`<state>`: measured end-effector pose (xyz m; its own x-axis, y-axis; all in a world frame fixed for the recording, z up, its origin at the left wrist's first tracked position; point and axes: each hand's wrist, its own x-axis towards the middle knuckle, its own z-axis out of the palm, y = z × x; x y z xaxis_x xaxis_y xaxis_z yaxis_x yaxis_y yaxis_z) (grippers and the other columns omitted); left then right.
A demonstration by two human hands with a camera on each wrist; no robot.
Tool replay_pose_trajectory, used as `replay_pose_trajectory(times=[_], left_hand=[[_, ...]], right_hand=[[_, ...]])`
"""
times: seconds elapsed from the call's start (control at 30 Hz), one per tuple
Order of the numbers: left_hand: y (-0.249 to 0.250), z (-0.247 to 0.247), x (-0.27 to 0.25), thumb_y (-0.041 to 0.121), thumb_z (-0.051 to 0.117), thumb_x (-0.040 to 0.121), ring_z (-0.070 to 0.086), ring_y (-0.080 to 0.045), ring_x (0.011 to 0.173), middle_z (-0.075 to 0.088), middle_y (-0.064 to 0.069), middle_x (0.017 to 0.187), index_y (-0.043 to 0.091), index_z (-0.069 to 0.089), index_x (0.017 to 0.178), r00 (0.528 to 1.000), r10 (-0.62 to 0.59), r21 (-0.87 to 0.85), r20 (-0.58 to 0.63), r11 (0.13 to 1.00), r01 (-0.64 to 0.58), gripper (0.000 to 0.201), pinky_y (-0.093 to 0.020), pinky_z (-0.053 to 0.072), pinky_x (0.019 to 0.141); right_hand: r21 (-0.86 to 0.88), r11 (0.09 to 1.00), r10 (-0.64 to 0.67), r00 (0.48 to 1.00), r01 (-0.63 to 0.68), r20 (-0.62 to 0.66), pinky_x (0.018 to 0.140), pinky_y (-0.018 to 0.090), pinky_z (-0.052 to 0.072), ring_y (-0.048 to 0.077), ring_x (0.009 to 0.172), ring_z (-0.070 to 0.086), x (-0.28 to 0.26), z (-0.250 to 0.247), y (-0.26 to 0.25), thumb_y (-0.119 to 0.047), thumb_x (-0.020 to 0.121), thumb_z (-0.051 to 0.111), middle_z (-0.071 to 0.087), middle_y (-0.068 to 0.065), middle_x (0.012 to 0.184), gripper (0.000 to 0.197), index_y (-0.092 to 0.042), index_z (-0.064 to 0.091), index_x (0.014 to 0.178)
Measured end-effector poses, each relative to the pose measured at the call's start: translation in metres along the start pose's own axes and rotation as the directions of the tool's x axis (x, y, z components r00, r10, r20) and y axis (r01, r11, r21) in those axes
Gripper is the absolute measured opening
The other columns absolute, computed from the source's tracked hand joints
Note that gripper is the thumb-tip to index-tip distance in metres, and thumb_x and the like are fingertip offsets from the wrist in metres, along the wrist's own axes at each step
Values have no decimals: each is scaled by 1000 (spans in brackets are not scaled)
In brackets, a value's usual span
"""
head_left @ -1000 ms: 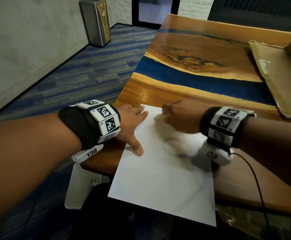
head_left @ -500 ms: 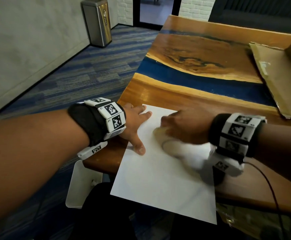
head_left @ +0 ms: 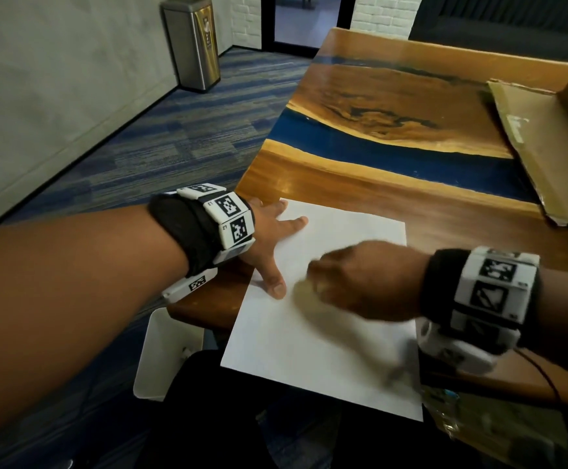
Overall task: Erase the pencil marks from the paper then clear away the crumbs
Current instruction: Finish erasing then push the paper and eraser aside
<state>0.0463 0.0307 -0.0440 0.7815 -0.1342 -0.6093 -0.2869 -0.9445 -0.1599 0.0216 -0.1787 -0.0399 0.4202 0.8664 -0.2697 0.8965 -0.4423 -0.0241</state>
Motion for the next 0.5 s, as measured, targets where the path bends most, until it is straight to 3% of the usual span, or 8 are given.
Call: replay_pose_trajectory(times=[0.03, 0.07, 0.13, 0.2, 0.27, 0.37, 0.43, 0.5], left_hand=[[0, 0, 0, 85, 71, 53, 2, -40, 151, -19, -2, 166, 46, -20, 152, 1000, 2, -5, 3, 1000, -2, 140, -59, 16, 117], [0, -1, 0, 86, 71, 53, 3, -40, 151, -19, -2, 166, 46, -20, 152, 1000, 2, -5, 3, 1000, -2, 140, -59, 16, 117], [1, -1, 1, 86, 70, 53, 5, -41, 151, -18, -4, 166, 45, -19, 153, 1000, 0, 1, 1, 1000, 0, 140, -59, 18, 117], [1, -2, 0, 84, 71, 57, 9, -41, 151, -19, -5, 166, 43, -13, 155, 1000, 3, -2, -17, 1000, -3, 136, -59, 22, 118], [0, -3, -2, 78, 72, 64, 14, -39, 150, -18, -3, 166, 40, -3, 158, 998, 18, -16, -57, 1000, -19, 127, -55, 29, 117], [-4, 2, -4, 78, 69, 68, 10, -32, 152, -10, 2, 168, 37, -1, 159, 996, 54, -34, -77, 998, -56, 122, -50, 27, 117], [-4, 8, -4, 84, 68, 61, 2, -32, 153, -11, 5, 167, 37, -8, 158, 998, 48, -37, -51, 998, -50, 132, -55, 20, 120], [-2, 13, -3, 89, 67, 52, -4, -35, 153, -16, 6, 167, 38, -14, 156, 999, 32, -46, -33, 998, -34, 142, -61, 16, 119]], right_hand=[[24, 995, -96, 995, 95, 27, 74, 43, 53, 28, 84, 61, -4, 2, -13, -45, 101, 36, 61, 2, 107, 34, -22, 49, 122], [22, 994, -105, 993, 104, 59, 74, 43, 54, 28, 84, 62, -7, 3, -16, -45, 101, 37, 61, 2, 107, 34, -23, 49, 123], [12, 996, 88, 995, -89, 51, 78, 43, 54, 27, 89, 62, -3, 0, 7, -45, 101, 38, 63, 1, 110, 31, -25, 50, 123], [-29, 954, 300, 953, -299, 47, 80, 41, 55, 25, 92, 61, 0, -1, 35, -45, 101, 39, 65, 0, 112, 30, -27, 51, 122], [-54, 926, 376, 926, -374, 42, 78, 38, 54, 23, 89, 60, 1, 4, 50, -45, 101, 41, 66, 0, 110, 30, -27, 52, 122], [-56, 913, 405, 913, -403, 39, 77, 41, 55, 25, 86, 59, 4, 3, 48, -44, 100, 40, 66, 2, 105, 30, -25, 52, 120], [-36, 918, 396, 918, -394, 40, 76, 42, 56, 26, 86, 60, 3, -1, 34, -45, 100, 40, 65, 3, 104, 31, -23, 51, 119], [47, 965, 258, 966, -259, 26, 77, 44, 56, 27, 88, 62, 3, -1, 11, -44, 100, 41, 64, 3, 106, 31, -22, 51, 121]])
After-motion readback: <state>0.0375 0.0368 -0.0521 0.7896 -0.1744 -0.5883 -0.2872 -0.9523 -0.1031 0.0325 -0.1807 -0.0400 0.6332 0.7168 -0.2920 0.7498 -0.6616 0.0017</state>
